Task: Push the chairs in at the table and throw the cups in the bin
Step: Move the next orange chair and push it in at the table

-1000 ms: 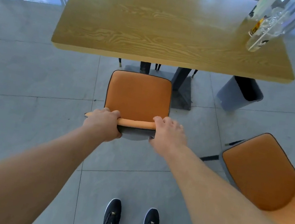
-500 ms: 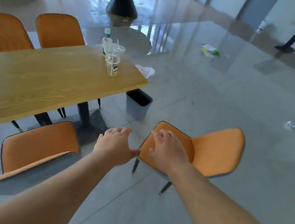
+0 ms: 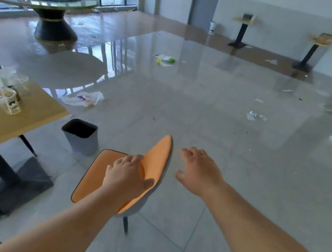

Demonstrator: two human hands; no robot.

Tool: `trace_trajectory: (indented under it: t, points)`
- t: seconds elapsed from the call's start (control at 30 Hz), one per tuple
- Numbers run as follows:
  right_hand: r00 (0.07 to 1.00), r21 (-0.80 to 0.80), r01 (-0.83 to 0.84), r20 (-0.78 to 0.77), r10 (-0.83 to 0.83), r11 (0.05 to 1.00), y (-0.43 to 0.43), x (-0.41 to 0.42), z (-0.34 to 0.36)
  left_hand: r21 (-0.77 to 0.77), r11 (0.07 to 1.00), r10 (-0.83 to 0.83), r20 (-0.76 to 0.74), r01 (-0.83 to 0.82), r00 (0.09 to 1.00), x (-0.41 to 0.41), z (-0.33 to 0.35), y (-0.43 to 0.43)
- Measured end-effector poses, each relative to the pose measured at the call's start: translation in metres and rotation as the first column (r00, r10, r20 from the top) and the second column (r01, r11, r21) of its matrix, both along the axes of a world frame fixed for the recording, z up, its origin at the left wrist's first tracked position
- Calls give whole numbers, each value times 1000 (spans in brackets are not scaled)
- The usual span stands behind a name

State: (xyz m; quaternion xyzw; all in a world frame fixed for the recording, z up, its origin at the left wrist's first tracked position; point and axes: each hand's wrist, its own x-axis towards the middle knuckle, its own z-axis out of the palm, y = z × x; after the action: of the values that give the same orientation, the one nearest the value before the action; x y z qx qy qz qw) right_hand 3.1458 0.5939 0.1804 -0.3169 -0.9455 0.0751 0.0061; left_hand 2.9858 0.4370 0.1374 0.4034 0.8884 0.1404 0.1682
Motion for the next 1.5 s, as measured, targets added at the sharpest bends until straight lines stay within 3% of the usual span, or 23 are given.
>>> trace_trajectory:
  t: [0.23, 0.57, 0.77, 1.0, 1.23, 1.37, 1.5]
  points:
    - [998, -46, -62, 8, 62, 997, 72, -24, -19, -16, 999, 33, 61, -32, 998, -8, -25, 85]
    - [946, -107, -210, 230, 230, 972, 189, -111, -84, -108, 980, 191, 240, -169, 952, -71, -111, 197]
    - [906, -142, -296, 271, 325, 945, 236, -159, -108, -143, 957, 284, 284, -253, 916, -96, -136, 231]
    - [749, -223, -508, 363, 555, 832, 263, -194, -129, -278, 897, 428, 357, -343, 830, -101, -139, 239]
    - [495, -261, -750, 388, 777, 608, 285, -217, -161, -315, 796, 605, 361, -517, 710, -68, -145, 240]
    - [348, -221, -831, 509, 787, 510, 280, -231, -193, -349, 770, 638, 394, -534, 662, -59, -159, 245]
    - [353, -155, -836, 581, 733, 526, 265, -239, -215, -395, 808, 579, 397, -436, 713, -35, -183, 230]
